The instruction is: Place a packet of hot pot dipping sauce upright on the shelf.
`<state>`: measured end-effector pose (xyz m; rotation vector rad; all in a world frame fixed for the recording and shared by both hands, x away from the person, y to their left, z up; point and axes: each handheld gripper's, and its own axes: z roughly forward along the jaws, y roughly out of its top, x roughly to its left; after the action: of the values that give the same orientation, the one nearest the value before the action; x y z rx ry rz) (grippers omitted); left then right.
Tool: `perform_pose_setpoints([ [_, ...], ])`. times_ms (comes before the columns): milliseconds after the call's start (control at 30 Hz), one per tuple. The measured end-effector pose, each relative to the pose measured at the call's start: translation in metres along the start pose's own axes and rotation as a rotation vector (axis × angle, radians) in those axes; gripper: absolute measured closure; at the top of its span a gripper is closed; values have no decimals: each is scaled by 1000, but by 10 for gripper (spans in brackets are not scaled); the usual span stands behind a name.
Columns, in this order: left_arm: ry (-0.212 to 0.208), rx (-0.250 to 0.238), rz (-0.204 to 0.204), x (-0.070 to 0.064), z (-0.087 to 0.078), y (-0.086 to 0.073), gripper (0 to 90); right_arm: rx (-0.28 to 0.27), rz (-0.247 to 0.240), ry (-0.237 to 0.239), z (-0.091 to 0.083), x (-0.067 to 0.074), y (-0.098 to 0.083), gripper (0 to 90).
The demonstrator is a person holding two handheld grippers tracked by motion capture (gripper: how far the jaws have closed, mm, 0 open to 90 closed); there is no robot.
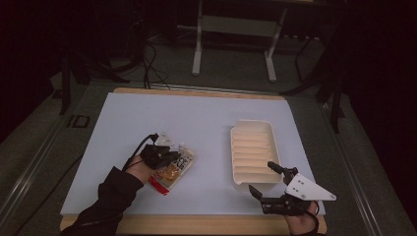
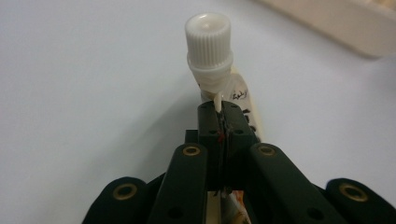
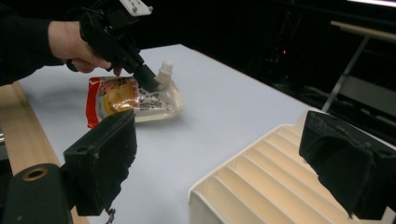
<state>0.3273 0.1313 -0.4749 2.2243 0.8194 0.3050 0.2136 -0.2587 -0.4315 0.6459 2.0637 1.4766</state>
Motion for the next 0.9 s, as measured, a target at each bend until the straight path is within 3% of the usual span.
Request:
perform_pose_setpoints([
  [133,5,-48,18,-7,-9,0,887,-37,9,5,-2,-2,1,143],
  [400,-14,-225,-27,-13,-25,1,889,-44,32,-5,-4,-2,3,132],
  [567,-28,-302,-49,-17,-32,4,888,-38,37,-1,-3,-2,5,141],
  [800,-79,-410,-58,-26,-34,7,888,-30,-32,-30,-7,-3,11,143],
  [900,-100,-455,-48,-32,-36,10,888,-35,4,-10,-9,-3,15,132],
])
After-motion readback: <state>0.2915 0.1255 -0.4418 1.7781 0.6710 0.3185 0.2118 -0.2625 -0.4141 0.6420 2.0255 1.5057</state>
